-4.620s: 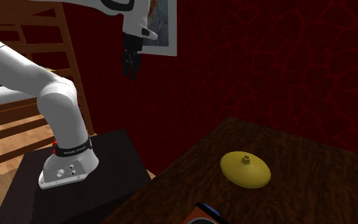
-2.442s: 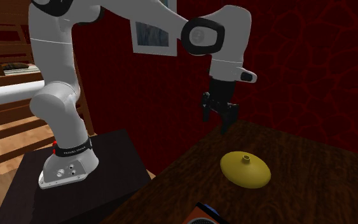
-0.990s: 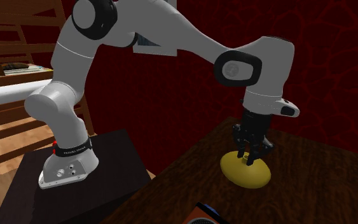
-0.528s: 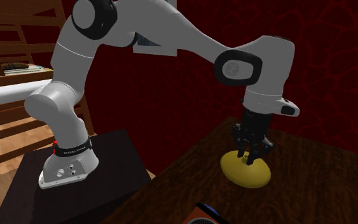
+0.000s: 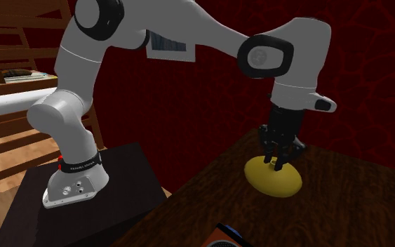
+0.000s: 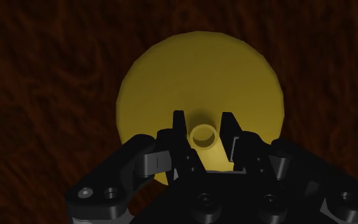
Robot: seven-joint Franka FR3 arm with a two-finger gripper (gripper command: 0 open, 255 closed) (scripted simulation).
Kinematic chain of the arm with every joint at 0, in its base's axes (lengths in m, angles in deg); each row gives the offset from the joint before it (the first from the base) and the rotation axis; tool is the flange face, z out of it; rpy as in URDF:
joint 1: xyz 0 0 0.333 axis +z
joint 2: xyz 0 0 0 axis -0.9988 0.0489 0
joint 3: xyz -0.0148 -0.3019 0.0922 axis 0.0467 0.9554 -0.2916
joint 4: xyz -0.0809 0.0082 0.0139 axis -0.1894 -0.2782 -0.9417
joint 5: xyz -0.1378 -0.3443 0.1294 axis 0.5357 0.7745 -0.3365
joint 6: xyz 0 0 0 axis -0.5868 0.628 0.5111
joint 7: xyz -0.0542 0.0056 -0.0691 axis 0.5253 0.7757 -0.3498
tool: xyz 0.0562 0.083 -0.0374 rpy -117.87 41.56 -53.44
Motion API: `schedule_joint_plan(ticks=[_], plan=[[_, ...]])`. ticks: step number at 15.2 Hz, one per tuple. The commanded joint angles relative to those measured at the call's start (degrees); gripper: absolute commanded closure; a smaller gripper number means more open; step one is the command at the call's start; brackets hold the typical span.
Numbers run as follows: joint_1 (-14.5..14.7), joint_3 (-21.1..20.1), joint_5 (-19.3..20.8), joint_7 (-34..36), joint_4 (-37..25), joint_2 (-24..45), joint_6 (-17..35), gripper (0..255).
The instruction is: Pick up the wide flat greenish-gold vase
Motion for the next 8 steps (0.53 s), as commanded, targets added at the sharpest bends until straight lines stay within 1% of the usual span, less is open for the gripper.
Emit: schedule_joint_plan(ticks=[1,6,8], plan=[[0.04,0.14,0.25,0.13,-0.86,-0.53,-1.35,255],[-0.06,0.41,0.7,0.35,-3.55,-1.36,-4.76,255],[-0.07,0.42,0.71,0.35,-3.63,-1.38,-4.87,255]])
